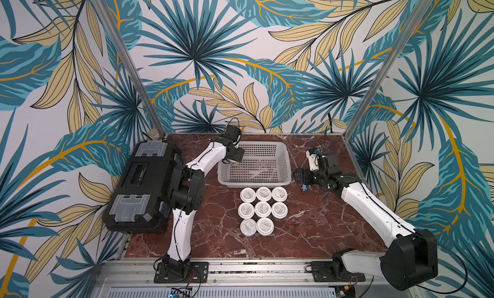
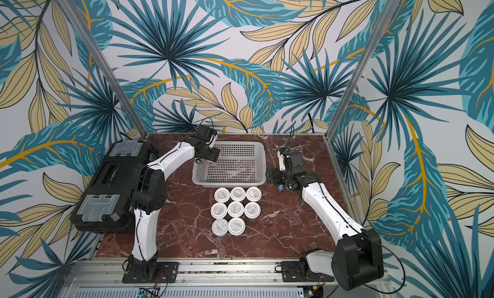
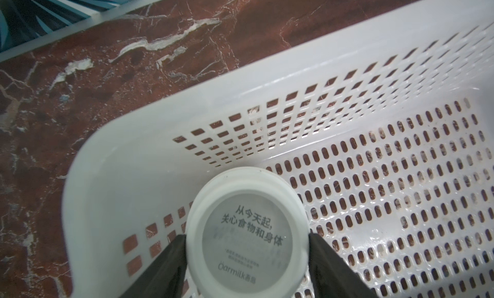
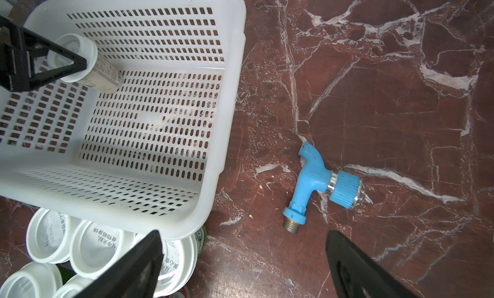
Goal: Put the yogurt in the basket
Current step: Place the yogurt in the basket.
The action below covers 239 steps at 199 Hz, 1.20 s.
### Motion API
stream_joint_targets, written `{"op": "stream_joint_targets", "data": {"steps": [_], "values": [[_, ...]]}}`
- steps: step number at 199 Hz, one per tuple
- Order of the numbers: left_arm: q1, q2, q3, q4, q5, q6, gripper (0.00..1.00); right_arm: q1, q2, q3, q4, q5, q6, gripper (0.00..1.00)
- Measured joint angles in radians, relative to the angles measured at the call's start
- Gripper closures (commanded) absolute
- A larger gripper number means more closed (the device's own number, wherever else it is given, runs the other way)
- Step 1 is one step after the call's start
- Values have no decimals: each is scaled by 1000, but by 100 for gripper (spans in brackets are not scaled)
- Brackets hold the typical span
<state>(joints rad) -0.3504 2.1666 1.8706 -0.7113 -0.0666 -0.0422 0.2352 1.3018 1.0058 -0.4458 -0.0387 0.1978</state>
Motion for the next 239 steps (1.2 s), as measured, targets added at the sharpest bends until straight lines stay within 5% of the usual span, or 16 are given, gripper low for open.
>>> {"op": "stream_joint_targets", "data": {"steps": [65,93,180,239], "values": [[2,0,0,7,-4,1,3,0,0,0,0,-5,0,1],[2,0,-1,13,-9,1,2,0,0,0,0,-9,0,0],[-16,-180,-109,131,-57,-9,32,0,0,0,0,-15,0,1],[-101,-364,-277,193,-61,-26,33,0,0,0,-2,-42,0,5]]}}
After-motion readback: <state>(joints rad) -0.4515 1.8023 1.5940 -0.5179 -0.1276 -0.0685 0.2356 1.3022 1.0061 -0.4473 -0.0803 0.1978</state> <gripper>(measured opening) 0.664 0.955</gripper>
